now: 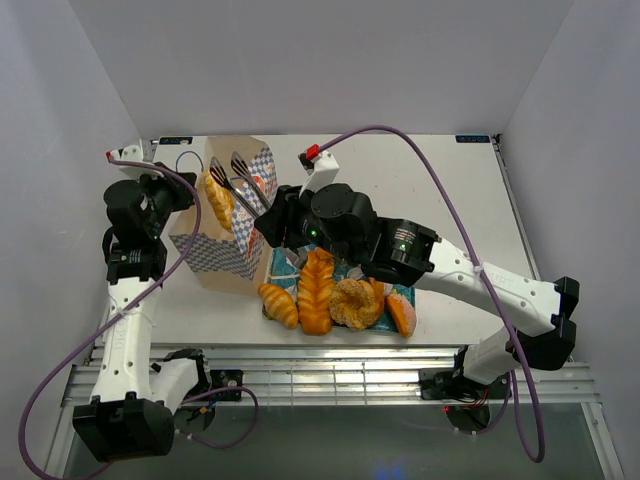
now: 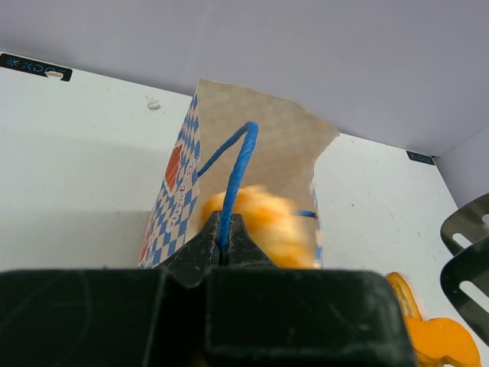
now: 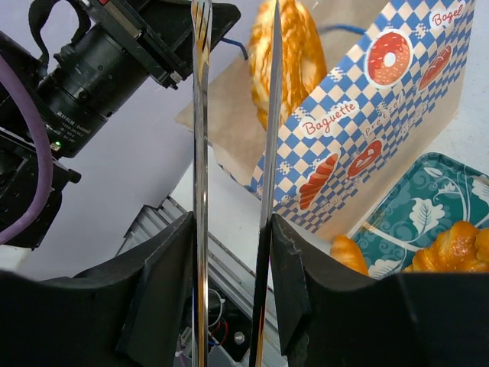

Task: Place the fake bread into the paper bag

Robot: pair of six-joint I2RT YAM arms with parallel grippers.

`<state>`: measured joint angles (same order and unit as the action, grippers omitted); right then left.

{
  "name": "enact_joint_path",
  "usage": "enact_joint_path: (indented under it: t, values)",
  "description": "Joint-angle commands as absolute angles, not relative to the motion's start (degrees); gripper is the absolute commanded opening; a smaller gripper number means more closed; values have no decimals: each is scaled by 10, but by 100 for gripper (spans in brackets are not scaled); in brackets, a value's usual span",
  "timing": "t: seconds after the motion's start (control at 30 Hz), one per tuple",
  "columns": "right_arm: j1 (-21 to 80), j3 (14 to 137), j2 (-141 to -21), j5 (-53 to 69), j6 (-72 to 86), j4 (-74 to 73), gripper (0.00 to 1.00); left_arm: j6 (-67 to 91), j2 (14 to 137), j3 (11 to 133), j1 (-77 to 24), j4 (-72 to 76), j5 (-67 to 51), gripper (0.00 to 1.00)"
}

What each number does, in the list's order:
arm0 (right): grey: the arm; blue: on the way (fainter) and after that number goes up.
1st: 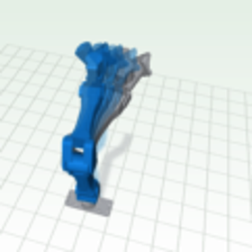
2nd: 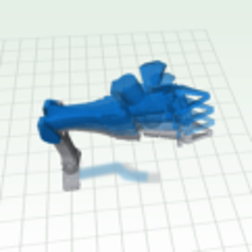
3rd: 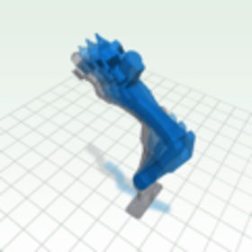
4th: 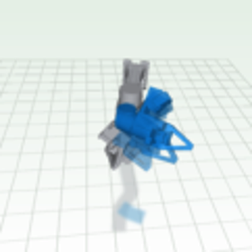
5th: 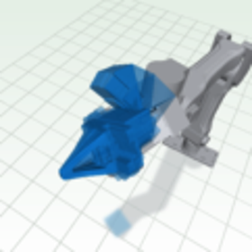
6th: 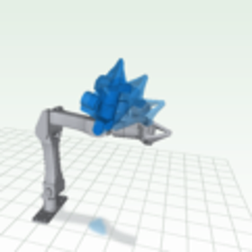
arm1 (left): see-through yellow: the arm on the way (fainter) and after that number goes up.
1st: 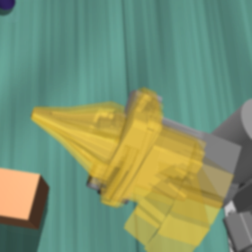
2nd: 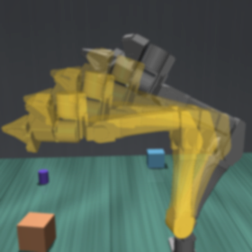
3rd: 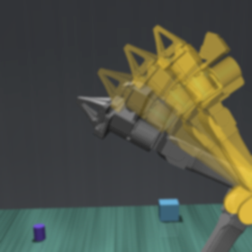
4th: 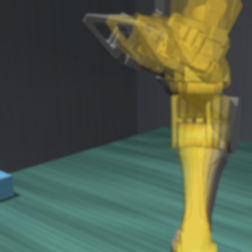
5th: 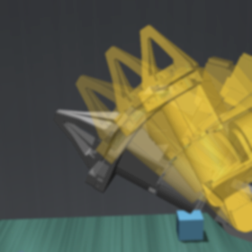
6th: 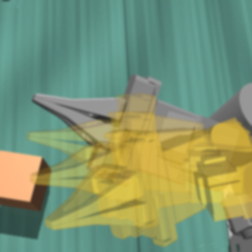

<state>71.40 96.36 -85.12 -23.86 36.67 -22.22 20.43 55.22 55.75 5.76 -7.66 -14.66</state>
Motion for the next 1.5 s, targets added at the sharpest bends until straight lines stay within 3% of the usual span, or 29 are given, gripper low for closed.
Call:
enact_joint_path:
  t: [0.0, 0.4, 0.9, 1.47]
  values:
    - [717, 997, -850, -240, 359, -198, 49, 200, 535, 553, 54, -72, -141, 0]
    - [716, 966, -807, -260, 355, -193, 46, 201, 529, 544, 55, -73, -131, 0]
    - [630, 565, -460, -328, 456, -293, 47, 199, 519, 540, 54, -85, -89, 0]
    - [596, 438, -285, -398, 626, -472, 50, 197, 497, 521, 54, -91, -55, 0]
